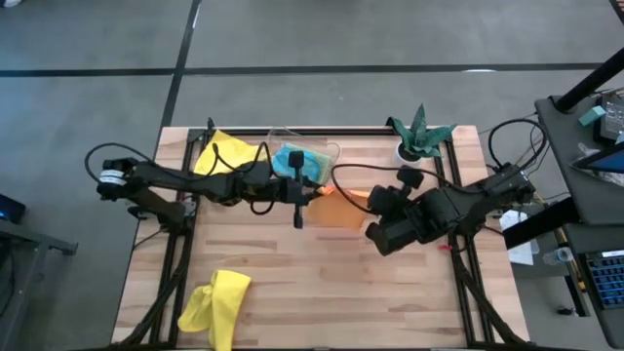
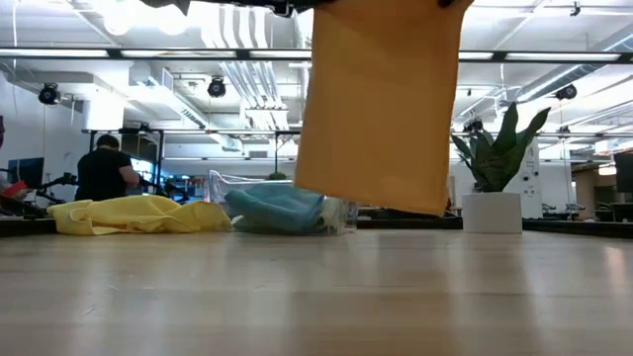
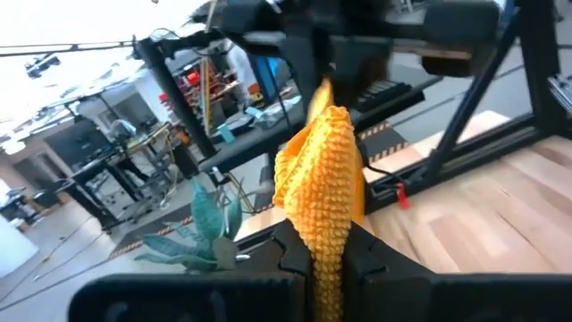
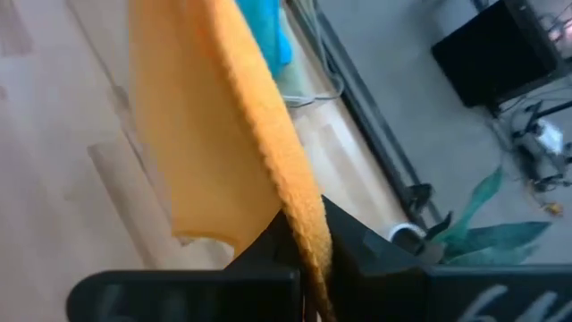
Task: Fold microfiber towels
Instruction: Fold the orange towel
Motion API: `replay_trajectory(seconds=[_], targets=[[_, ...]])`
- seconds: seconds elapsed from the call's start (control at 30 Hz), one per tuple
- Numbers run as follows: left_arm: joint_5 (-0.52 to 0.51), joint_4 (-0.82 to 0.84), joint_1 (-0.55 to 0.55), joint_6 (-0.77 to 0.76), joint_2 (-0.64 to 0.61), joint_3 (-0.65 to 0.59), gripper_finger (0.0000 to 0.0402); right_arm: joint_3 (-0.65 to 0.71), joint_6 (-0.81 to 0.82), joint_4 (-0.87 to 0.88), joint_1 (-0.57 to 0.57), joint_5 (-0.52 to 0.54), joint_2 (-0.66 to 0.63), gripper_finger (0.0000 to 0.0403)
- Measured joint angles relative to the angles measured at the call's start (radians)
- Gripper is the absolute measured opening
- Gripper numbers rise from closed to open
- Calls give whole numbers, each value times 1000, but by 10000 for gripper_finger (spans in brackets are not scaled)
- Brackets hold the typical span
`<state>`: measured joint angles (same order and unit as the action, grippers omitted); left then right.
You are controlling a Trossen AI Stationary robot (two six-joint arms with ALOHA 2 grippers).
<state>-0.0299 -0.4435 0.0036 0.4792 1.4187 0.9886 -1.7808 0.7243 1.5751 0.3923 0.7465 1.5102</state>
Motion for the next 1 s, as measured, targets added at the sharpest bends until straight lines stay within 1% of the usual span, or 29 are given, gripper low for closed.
replay_trajectory(seconds=[0.13, 0.27, 0.4, 0.53, 0.63, 0.8, 0.93, 1.0], targets=[[21, -34, -1, 52, 19, 0, 0, -6, -36, 2, -29, 21, -1, 8], [21, -52, -1, 46, 30, -4, 0, 8, -32, 1, -41, 27, 1, 8], [21, -47, -20, 45, 32, -63, 0, 43, -18, -6, -19, 11, 30, 8], [20, -75, -69, 26, 30, -136, 0, 63, 10, -32, 21, -15, 75, 8], [2, -80, -137, 25, 26, -181, 0, 78, 29, -71, 68, -48, 117, 8], [-74, -75, -295, 22, 26, -229, 0, 80, 36, -197, 155, -121, 198, 8], [-153, -79, -431, -29, 25, -259, 0, 78, 35, -344, 224, -173, 259, 8], [-217, -81, -494, -43, 30, -275, 0, 77, 34, -399, 255, -176, 289, 8]])
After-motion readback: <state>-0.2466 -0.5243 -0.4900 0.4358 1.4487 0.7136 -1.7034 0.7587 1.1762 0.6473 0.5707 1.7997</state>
